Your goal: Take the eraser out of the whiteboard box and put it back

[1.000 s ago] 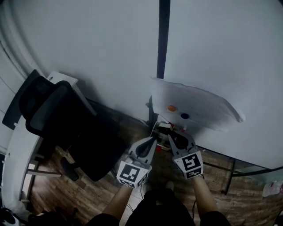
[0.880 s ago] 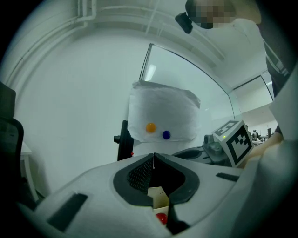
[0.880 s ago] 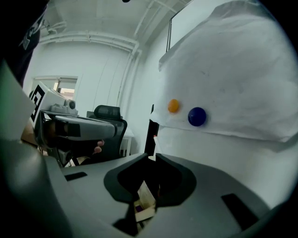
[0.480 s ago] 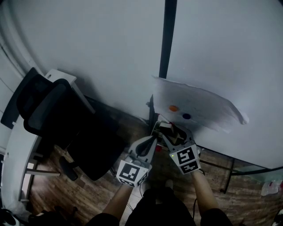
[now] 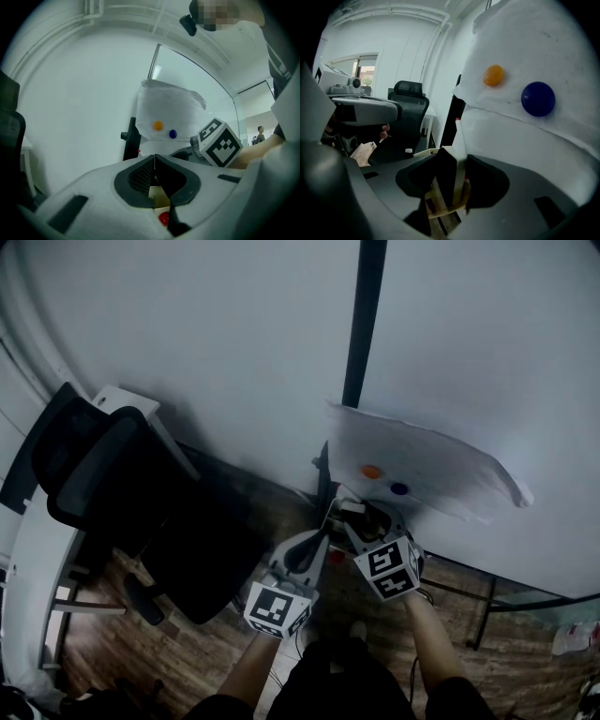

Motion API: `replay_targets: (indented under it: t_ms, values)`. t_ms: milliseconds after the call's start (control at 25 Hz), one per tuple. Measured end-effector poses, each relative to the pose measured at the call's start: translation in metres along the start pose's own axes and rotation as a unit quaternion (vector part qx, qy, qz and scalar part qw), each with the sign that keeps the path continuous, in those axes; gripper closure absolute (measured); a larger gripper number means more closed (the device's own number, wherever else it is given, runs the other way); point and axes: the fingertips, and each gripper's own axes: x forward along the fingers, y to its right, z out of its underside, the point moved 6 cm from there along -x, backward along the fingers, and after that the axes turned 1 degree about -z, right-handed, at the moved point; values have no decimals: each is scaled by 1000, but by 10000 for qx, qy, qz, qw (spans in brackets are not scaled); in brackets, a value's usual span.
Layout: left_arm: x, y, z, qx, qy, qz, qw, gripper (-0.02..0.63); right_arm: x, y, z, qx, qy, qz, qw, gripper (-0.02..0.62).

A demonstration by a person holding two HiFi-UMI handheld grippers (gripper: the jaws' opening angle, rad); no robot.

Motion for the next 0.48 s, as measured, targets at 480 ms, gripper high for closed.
replay_targets:
  t_ms: [480]
  values:
    - [-4, -8, 4, -104, -4, -84, 9999, 600, 0, 1, 2, -19, 58, 161, 9999, 456]
